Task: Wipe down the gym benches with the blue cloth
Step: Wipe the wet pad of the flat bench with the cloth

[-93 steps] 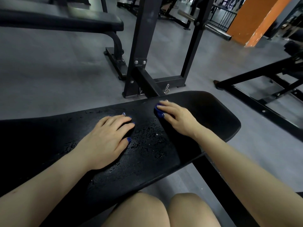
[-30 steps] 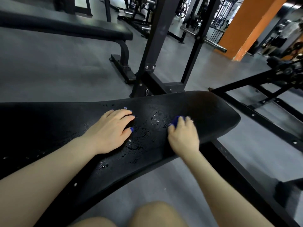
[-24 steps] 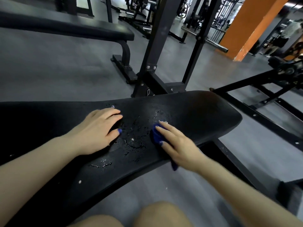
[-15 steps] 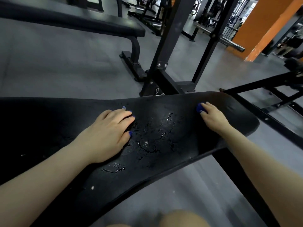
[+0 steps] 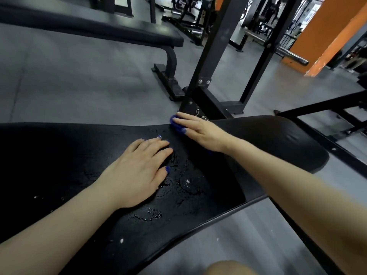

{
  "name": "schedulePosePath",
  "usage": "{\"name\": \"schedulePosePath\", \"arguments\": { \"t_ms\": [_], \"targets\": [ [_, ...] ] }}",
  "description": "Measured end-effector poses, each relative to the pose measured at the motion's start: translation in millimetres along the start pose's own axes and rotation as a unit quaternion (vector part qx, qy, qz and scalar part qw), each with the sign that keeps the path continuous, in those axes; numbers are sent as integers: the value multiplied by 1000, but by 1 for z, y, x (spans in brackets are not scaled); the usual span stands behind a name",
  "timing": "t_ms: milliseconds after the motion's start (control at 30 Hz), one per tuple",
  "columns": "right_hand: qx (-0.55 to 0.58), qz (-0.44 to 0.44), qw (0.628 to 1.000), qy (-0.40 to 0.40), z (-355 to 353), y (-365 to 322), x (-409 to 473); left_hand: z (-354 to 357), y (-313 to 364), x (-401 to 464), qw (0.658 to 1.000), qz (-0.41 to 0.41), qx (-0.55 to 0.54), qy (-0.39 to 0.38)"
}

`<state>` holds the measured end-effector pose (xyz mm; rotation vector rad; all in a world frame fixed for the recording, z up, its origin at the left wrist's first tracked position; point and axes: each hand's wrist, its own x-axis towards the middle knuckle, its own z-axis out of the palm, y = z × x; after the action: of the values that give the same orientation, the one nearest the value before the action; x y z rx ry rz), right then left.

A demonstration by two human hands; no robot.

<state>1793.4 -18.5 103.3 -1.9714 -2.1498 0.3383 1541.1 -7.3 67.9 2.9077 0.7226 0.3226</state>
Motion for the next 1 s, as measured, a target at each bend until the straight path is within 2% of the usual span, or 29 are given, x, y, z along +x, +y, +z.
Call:
{"name": "schedulePosePath", "arguments": {
  "t_ms": [67,133,200,300,400,467,533,633,733,900,1000],
  "targets": [
    [-13,76,997,6,-14,33,-26,0,1,0,1000,1,-4,3],
    [-22,190,979,65,-18,50,-36,0,2,0,1000,2,-6,3],
    [-51,230,966,106,-6,39,-34,1,1,0,1000,1,-9,8],
    [-46,171,978,106,12,12,-50,2,-1,0,1000,5,-8,8],
    [-2,83,996,23,7,4,-92,3,0,1,1000,5,-7,8],
    [33,92,995,-20,-5,6,-111,2,0,2,1000,4,-3,5],
    [36,109,993,17,-15,8,-119,2,0,3,1000,3,-1,3],
    [-60,117,982,135,-17,5,-121,2,0,3,1000,1,-5,2],
    [-114,142,973,145,-7,-1,-120,3,-1,4,1000,-1,-3,2],
    [-165,124,959,196,-1,1,-121,4,-3,4,1000,-5,3,-2],
    [-178,131,957,186,-8,-2,-119,2,-2,4,1000,-6,6,-3]
  ]
}}
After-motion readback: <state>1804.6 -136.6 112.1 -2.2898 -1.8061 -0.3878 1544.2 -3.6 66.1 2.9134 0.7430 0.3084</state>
